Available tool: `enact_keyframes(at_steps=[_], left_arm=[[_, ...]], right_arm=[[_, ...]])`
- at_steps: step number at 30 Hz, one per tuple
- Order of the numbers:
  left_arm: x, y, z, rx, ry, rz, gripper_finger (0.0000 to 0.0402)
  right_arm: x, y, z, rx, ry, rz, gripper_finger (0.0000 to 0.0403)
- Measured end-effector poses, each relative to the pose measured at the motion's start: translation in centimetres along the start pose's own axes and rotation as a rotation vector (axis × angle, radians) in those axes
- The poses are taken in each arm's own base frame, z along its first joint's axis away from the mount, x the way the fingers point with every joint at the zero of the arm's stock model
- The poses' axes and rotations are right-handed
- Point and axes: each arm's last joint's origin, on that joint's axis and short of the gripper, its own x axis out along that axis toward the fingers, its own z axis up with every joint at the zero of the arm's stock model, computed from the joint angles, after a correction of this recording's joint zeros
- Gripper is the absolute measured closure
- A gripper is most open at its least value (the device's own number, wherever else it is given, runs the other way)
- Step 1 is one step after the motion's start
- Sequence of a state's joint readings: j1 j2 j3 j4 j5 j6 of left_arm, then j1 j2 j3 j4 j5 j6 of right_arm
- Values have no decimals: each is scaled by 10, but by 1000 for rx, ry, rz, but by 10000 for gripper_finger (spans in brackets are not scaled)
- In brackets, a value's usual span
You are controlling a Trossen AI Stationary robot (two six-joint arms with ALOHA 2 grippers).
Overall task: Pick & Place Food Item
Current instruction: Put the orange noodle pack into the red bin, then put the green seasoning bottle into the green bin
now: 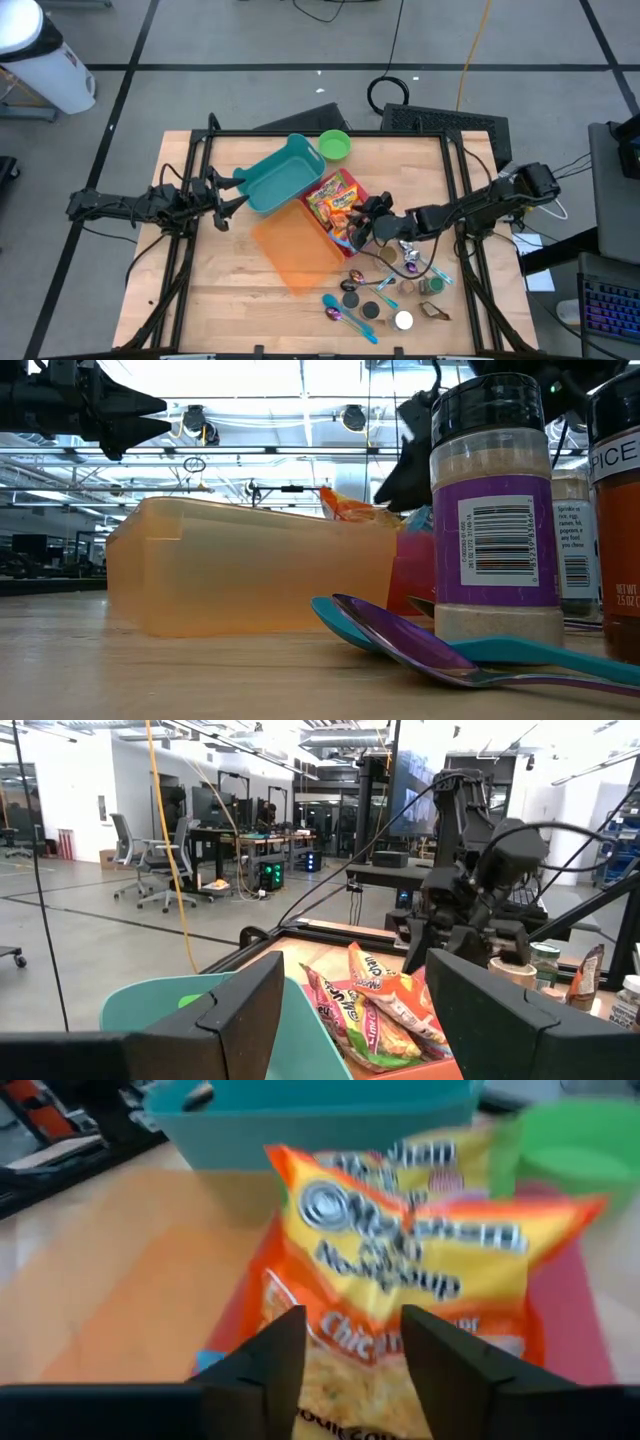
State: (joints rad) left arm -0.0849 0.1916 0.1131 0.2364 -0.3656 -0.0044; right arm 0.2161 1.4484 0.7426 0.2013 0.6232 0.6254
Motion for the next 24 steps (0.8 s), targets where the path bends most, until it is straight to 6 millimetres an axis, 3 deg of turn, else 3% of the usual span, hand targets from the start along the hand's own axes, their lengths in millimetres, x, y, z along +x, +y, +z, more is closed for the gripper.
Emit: enact_keyframes(at_steps=[8, 18, 24], left_arm=[[0, 0, 0, 0, -1, 0, 149], [0, 0, 0, 0, -1, 0, 149], [0, 0, 0, 0, 0, 0, 149]], right_arm=[[-32, -3, 27, -59, -70, 63, 193], [-68, -8, 36, -128, 73, 322, 199], [-75, -3, 38, -219, 67, 442, 201]])
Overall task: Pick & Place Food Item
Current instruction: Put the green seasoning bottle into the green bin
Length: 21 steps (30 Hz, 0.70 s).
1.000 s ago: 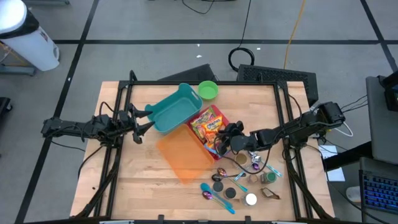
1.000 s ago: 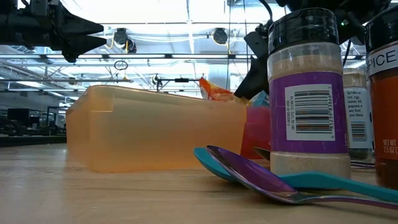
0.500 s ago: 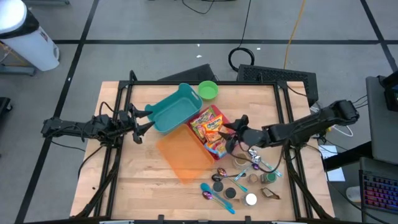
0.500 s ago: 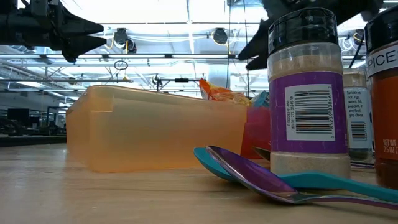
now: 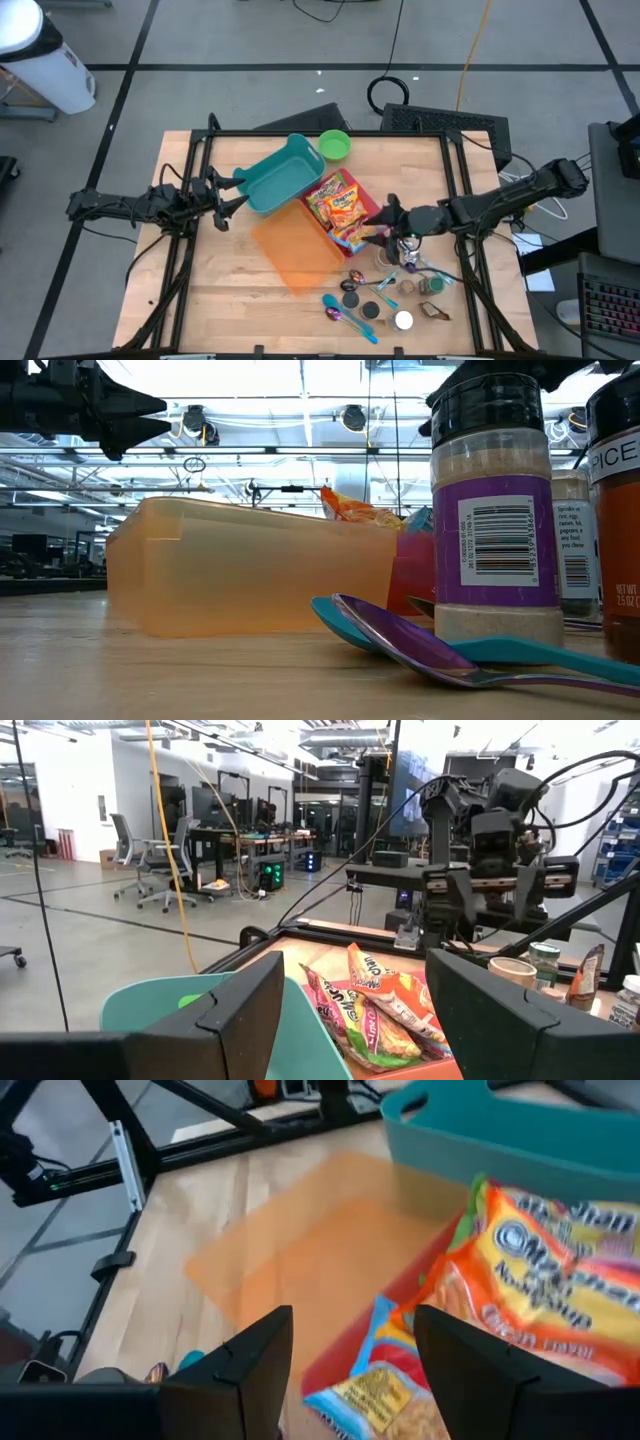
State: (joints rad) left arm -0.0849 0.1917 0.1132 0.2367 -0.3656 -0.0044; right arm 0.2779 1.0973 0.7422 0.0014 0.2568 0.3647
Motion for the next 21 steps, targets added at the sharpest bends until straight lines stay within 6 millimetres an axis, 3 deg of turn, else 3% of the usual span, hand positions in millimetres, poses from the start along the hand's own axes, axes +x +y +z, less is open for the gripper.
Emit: enact_keyframes(at_steps=[11, 17, 21], left_arm=[[0, 0, 0, 0, 0, 0, 149], [0, 0, 0, 0, 0, 0, 149], [0, 0, 0, 0, 0, 0, 149]], right_arm=[[1, -2, 19, -212, -272, 19, 198], [-3, 1, 29, -175, -397, 58, 203], [-5, 9, 29, -191, -362, 136, 182]])
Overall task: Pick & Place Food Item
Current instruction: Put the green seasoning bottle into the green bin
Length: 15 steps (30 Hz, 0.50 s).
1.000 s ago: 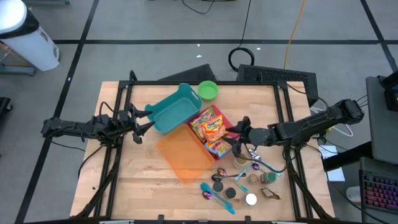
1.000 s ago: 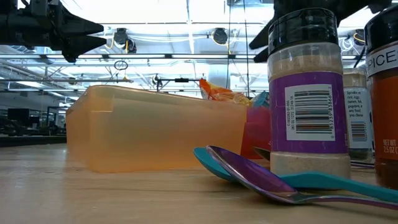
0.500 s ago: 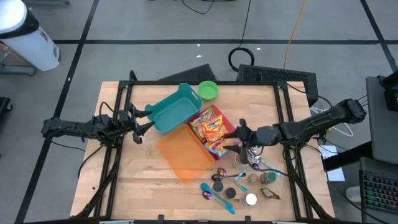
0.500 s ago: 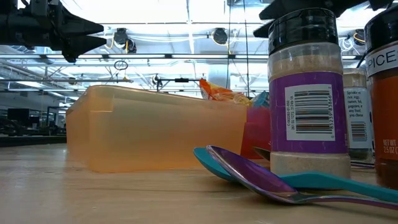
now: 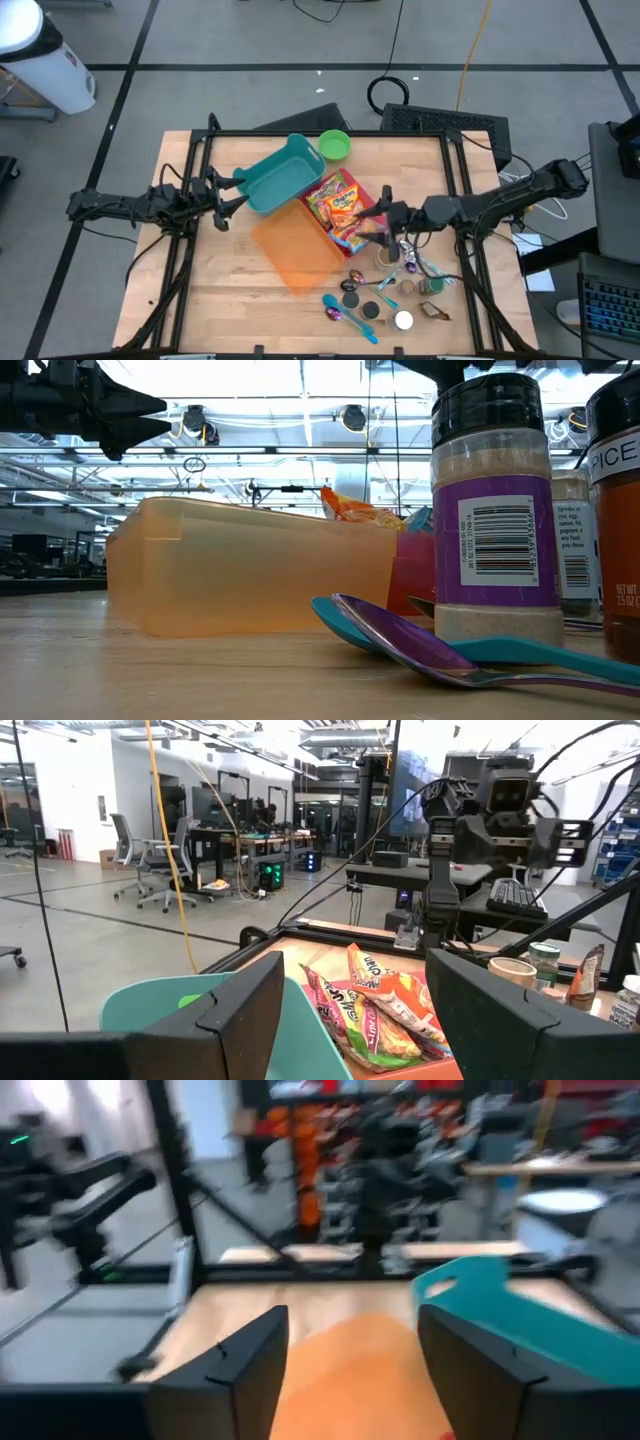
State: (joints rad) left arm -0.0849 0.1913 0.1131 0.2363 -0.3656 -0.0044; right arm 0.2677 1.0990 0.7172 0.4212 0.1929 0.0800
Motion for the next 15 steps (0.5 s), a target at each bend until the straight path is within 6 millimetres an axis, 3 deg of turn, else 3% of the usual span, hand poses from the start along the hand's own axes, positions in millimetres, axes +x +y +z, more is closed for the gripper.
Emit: enact_keyframes(at_steps=[5, 9, 12, 15], left_arm=[[0, 0, 0, 0, -1, 0, 149], [0, 0, 0, 0, 0, 0, 149], [0, 0, 0, 0, -1, 0, 149], [0, 0, 0, 0, -1, 0, 149]], right_arm=[[-2, 31, 28, -48, 205, 46, 132], [-8, 50, 31, -85, 459, -40, 109], [-17, 55, 32, 14, 614, -121, 107], [-33, 53, 30, 227, 796, -213, 114]])
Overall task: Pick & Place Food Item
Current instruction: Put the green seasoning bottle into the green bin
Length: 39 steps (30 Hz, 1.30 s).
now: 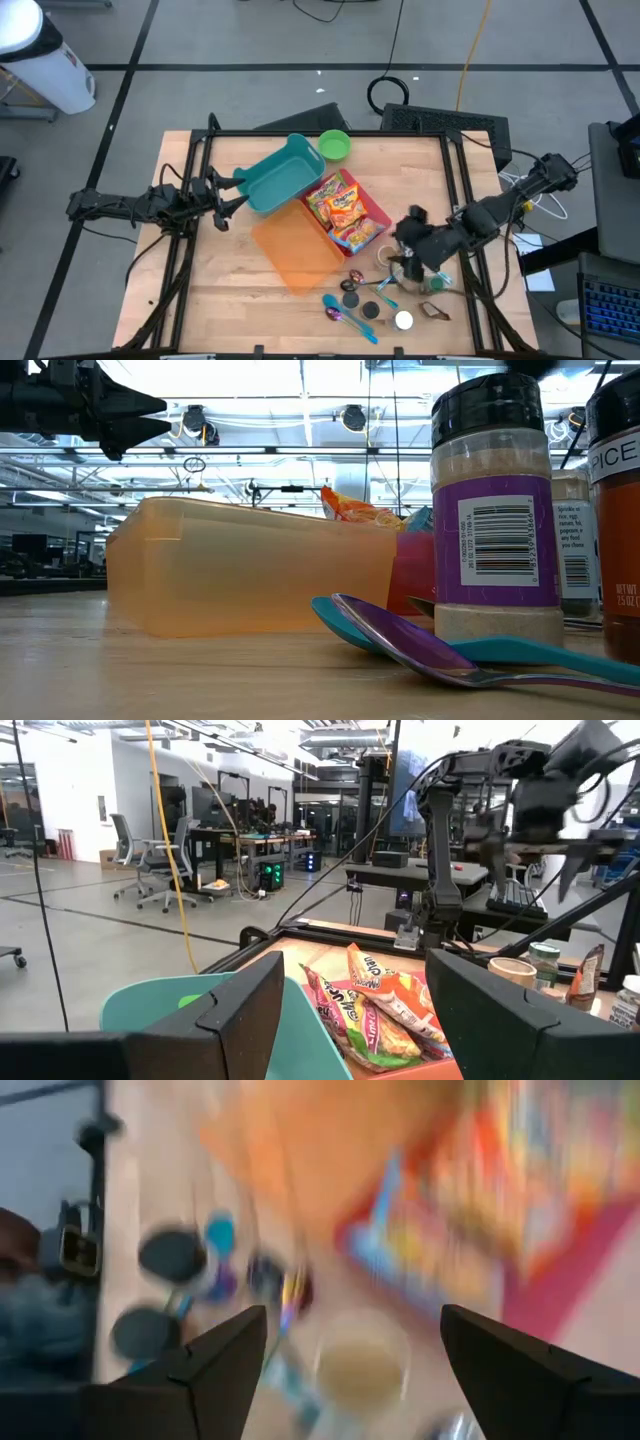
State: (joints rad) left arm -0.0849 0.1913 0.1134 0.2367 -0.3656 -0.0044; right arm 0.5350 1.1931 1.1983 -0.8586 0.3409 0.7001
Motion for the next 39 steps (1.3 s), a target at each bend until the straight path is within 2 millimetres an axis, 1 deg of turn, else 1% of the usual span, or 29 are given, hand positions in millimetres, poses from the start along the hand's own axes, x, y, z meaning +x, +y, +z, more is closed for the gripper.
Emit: enact_keyframes(at_steps=[3, 5, 8, 10, 14, 21, 28, 33, 39], left_arm=[[0, 0, 0, 0, 0, 0, 149], [0, 0, 0, 1, 1, 0, 149], [0, 0, 0, 0, 0, 0, 149], [0, 0, 0, 1, 0, 0, 149], [0, 0, 0, 0, 0, 0, 149], [0, 0, 0, 1, 1, 0, 149], [0, 0, 0, 0, 0, 0, 149], [0, 0, 0, 0, 0, 0, 149], [0, 0, 0, 0, 1, 0, 149]], right_arm=[[-6, -7, -13, 276, 221, -10, 121], [-7, -8, -25, 421, 339, -49, 126], [-5, -8, -42, 559, 490, -116, 132], [-3, -7, -50, 616, 539, -142, 136], [3, -6, -64, 682, 598, -173, 142], [9, -5, -79, 774, 706, -207, 145], [16, 0, -81, 796, 697, -145, 145], [24, 1, -85, 807, 711, -178, 145], [36, 8, -88, 808, 753, -181, 145]])
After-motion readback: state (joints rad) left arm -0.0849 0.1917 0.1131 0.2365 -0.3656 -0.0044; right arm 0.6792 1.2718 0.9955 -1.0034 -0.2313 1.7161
